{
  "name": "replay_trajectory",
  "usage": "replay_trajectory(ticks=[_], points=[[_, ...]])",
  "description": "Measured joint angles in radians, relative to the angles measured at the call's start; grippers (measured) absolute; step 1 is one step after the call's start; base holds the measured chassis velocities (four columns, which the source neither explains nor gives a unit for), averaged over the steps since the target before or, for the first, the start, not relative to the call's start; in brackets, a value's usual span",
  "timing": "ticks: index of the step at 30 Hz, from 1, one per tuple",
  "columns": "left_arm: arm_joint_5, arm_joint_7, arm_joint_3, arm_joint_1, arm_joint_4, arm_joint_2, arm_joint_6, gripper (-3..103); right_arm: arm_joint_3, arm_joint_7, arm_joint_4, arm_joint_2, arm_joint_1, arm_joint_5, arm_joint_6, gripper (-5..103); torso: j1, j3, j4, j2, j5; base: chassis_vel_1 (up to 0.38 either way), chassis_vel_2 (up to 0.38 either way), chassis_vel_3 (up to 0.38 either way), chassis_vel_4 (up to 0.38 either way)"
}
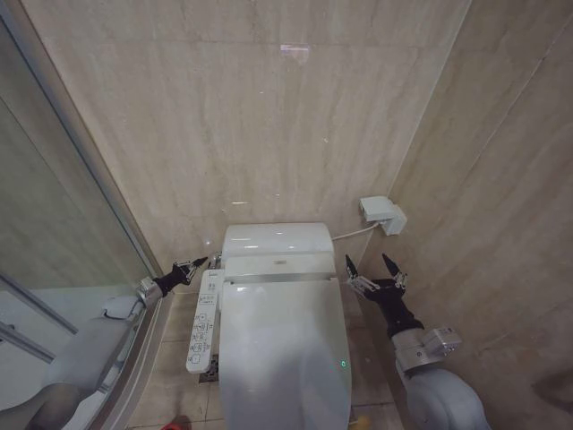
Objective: Open the toilet lid, clean the toilet bowl with a toilet brush, close the toilet lid, and flush.
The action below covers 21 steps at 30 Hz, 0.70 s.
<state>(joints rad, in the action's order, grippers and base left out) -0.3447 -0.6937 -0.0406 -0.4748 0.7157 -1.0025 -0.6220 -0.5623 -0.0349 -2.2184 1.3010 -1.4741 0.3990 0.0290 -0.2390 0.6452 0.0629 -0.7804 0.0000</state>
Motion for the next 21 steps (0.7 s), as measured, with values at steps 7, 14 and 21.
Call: replay_trajectory(ticks=[7,14,21], points=[[0.003,-0.007,0.006,0.006,-0.017,-0.014,-0.006,0,0.000,0.000,0.000,0.000,0.000,0.000,0.000,100,0.000,0.000,0.0001,0.000,0.0000,0.000,0.000,0.000,0.000],[0.002,-0.022,0.016,0.026,-0.047,-0.025,-0.014,0,0.000,0.000,0.000,0.000,0.000,0.000,0.000,100,0.000,0.000,0.0000,0.000,0.0000,0.000,0.000,0.000,0.000],[-0.013,-0.029,0.041,0.038,-0.064,-0.036,-0.016,0,0.000,0.000,0.000,0.000,0.000,0.000,0.000,100,0.000,0.000,-0.0003,0.000,0.0004,0.000,0.000,0.000,0.000]])
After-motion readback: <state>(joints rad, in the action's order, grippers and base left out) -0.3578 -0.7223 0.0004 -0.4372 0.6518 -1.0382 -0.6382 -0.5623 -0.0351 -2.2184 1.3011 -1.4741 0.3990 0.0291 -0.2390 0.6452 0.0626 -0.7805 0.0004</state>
